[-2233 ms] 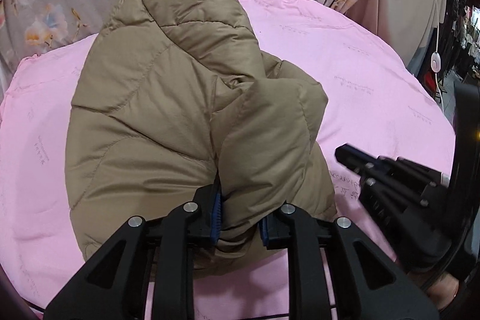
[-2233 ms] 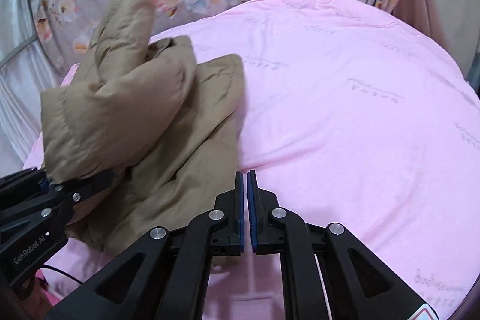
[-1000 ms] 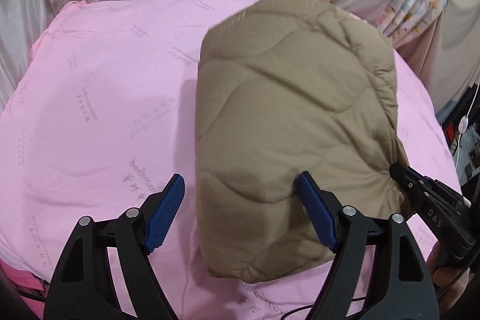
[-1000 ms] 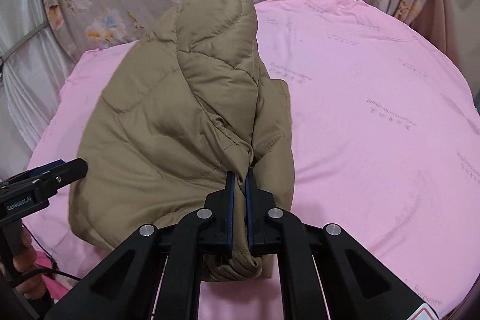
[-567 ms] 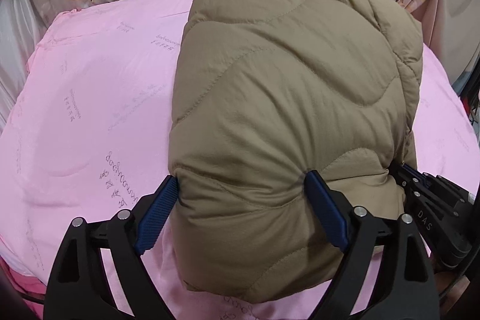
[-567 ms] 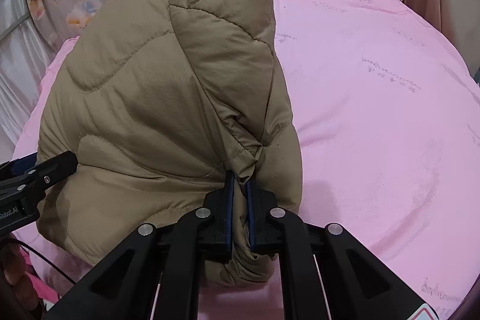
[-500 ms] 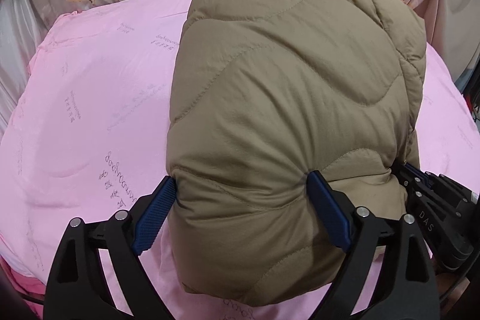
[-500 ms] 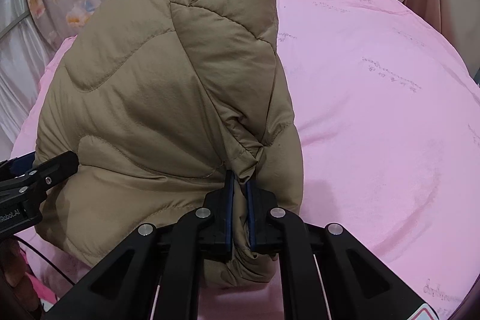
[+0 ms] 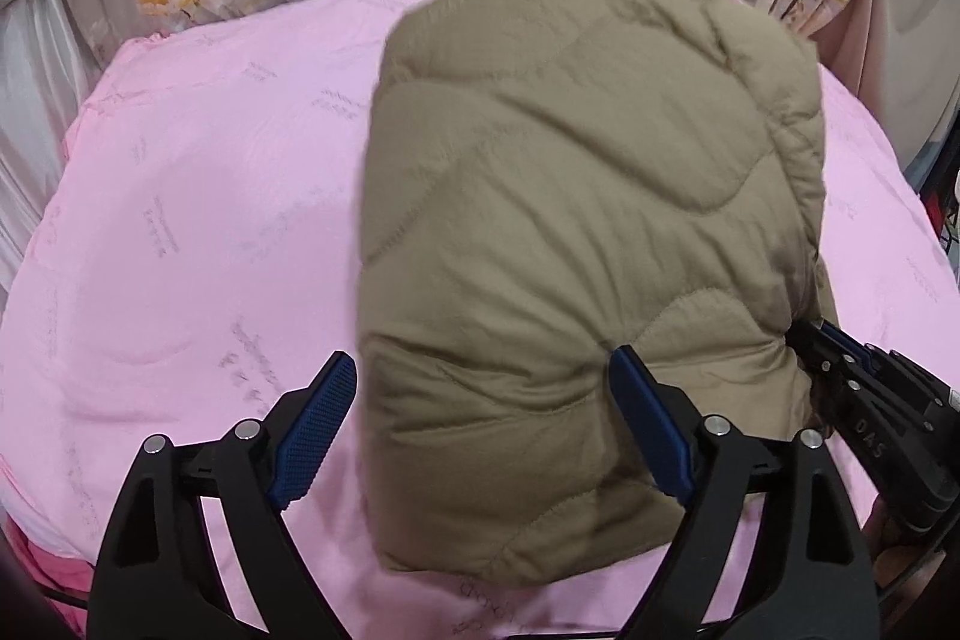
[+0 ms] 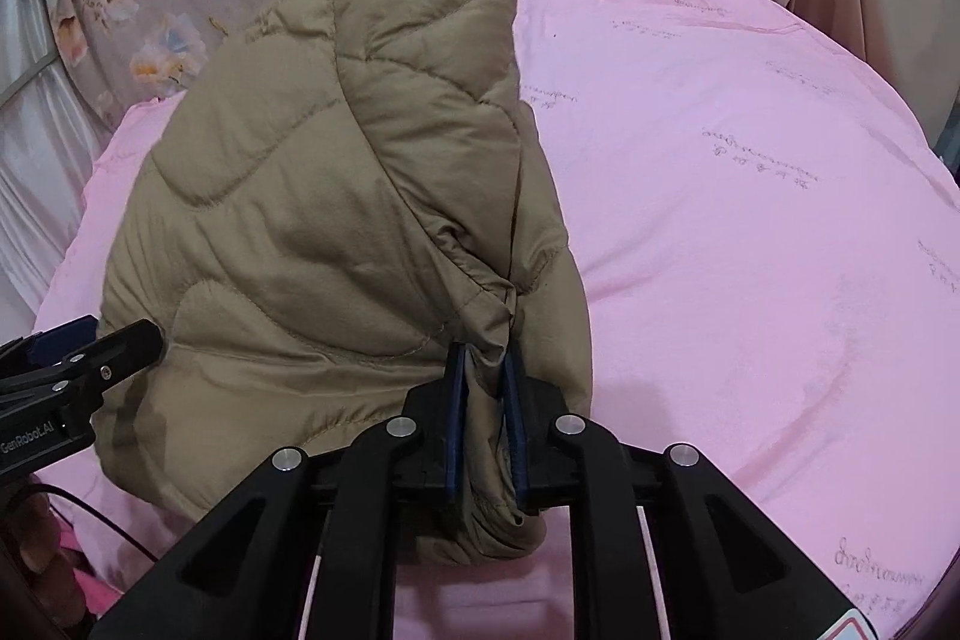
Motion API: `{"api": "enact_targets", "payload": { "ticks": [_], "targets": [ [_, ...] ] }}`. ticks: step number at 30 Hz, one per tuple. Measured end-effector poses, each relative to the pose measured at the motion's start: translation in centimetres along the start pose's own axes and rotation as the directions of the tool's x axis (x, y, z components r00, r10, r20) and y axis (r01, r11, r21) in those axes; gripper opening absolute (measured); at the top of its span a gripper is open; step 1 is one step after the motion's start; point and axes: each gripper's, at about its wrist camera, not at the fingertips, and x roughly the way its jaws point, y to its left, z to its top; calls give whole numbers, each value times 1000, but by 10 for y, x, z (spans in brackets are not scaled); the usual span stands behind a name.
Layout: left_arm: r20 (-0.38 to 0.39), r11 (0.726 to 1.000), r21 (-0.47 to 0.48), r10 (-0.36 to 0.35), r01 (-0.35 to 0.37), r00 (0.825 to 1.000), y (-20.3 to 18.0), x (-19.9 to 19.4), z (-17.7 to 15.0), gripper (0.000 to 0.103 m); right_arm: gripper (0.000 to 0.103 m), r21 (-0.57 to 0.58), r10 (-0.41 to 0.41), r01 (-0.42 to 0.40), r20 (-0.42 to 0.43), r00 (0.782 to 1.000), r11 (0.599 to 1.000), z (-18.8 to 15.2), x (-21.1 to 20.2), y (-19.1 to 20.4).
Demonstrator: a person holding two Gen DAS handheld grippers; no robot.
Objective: Fold large clothes
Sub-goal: 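Release the jacket and open both grippers, then grasp the jacket bundle edge with both grippers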
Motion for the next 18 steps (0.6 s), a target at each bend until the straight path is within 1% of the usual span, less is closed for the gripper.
{"api": "enact_targets", "payload": {
  "ticks": [2, 3, 4, 5, 7, 8, 10, 12, 13, 15, 16, 18],
  "targets": [
    [48, 1000, -13, 2, -1, 999, 9, -15, 11, 84, 27, -3, -8, 8, 56, 998, 1000, 12, -19, 2],
    [83, 1000, -26, 8, -6, 997, 16, -25, 20, 84, 29, -9, -13, 14, 86, 996, 1000, 21, -28, 3],
    [108, 999, -36, 16, -13, 994, 21, -31, 28, 84, 34, -12, -11, 12, 110, 994, 1000, 30, -35, 4],
    [148, 998, -47, 36, -29, 988, 28, -38, 39, 84, 40, -14, -5, 7, 131, 991, 1000, 41, -41, 5],
    [191, 995, -78, 69, -55, 979, 37, -44, 60, 84, 46, -12, 10, -8, 155, 988, 1000, 65, -45, 6],
    [205, 993, -96, 83, -64, 975, 42, -44, 72, 85, 47, -13, 27, -25, 162, 986, 1000, 79, -44, 9],
    [205, 990, -129, 83, -57, 975, 46, -39, 92, 85, 49, -11, 51, -49, 160, 986, 999, 103, -34, 10],
    [177, 987, -161, 45, -16, 983, 52, -23, 115, 85, 50, 8, 58, -59, 140, 989, 998, 123, -16, 8],
    [168, 986, -169, 38, -10, 985, 53, -16, 121, 85, 51, 24, 63, -67, 126, 990, 997, 131, -4, 7],
    [151, 983, -180, 54, -26, 987, 50, -1, 130, 85, 51, 75, 64, -70, 86, 994, 995, 144, 20, 1],
    [142, 983, -179, 52, -26, 989, 47, 10, 136, 85, 51, 99, 78, -85, 69, 995, 991, 147, 30, -2],
    [102, 984, -176, 56, -37, 993, 40, 31, 141, 85, 51, 144, 96, -99, 29, 995, 985, 148, 54, -5]
  ]
}}
